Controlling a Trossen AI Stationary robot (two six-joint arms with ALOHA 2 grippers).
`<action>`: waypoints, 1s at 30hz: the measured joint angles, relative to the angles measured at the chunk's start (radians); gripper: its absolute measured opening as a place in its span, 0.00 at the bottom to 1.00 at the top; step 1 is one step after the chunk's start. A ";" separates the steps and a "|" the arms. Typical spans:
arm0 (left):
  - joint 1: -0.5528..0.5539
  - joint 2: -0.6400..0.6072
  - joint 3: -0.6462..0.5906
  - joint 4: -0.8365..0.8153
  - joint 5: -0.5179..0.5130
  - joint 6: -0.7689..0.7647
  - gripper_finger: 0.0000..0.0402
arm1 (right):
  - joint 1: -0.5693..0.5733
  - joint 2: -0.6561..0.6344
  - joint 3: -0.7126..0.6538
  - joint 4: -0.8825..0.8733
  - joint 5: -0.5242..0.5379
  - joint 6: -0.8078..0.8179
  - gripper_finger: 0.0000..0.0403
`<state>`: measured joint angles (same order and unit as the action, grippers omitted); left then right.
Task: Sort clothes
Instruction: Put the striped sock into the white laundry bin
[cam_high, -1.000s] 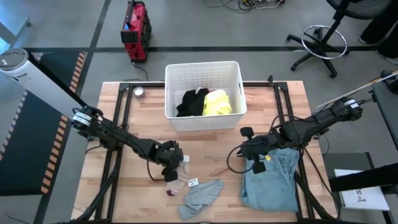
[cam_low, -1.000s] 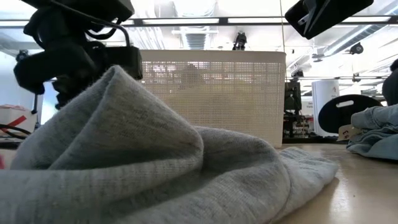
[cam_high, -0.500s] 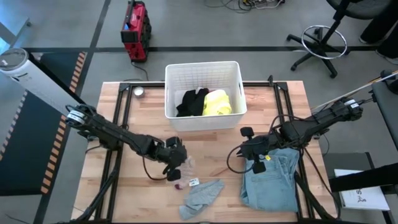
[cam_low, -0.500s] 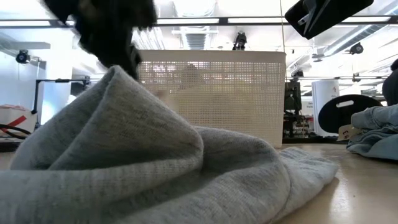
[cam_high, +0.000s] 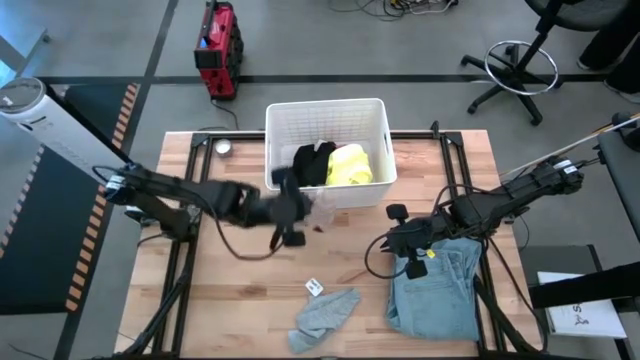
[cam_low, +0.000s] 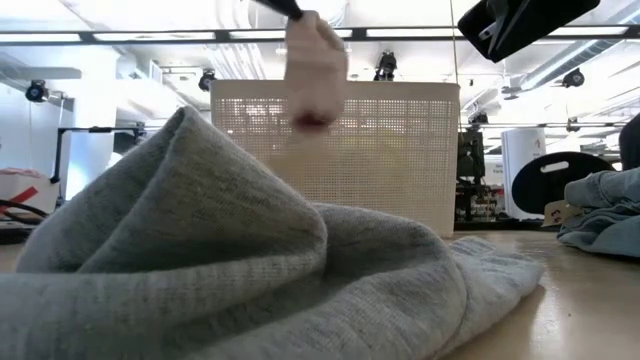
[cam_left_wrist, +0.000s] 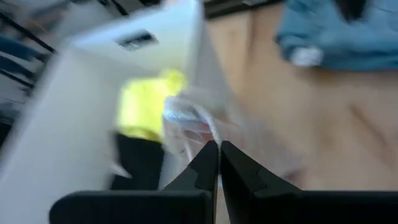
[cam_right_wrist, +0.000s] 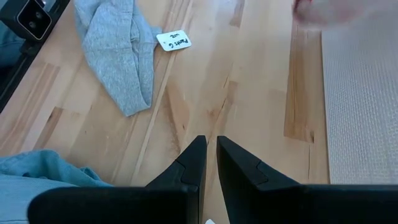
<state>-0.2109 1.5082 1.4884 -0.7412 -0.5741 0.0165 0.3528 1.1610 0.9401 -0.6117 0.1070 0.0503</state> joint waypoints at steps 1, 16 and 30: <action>0.027 0.000 0.025 -0.001 -0.004 0.038 0.00 | 0.000 0.000 0.000 0.000 0.000 0.000 0.06; 0.478 0.011 0.228 0.045 0.044 0.399 0.00 | 0.000 0.000 0.000 0.011 0.009 0.000 0.06; 0.591 0.013 0.056 -0.271 0.147 0.282 0.02 | 0.000 0.000 -0.001 0.026 0.012 -0.001 0.06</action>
<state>0.3798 1.5215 1.5440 -1.0121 -0.4271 0.2981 0.3531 1.1610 0.9394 -0.5856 0.1190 0.0496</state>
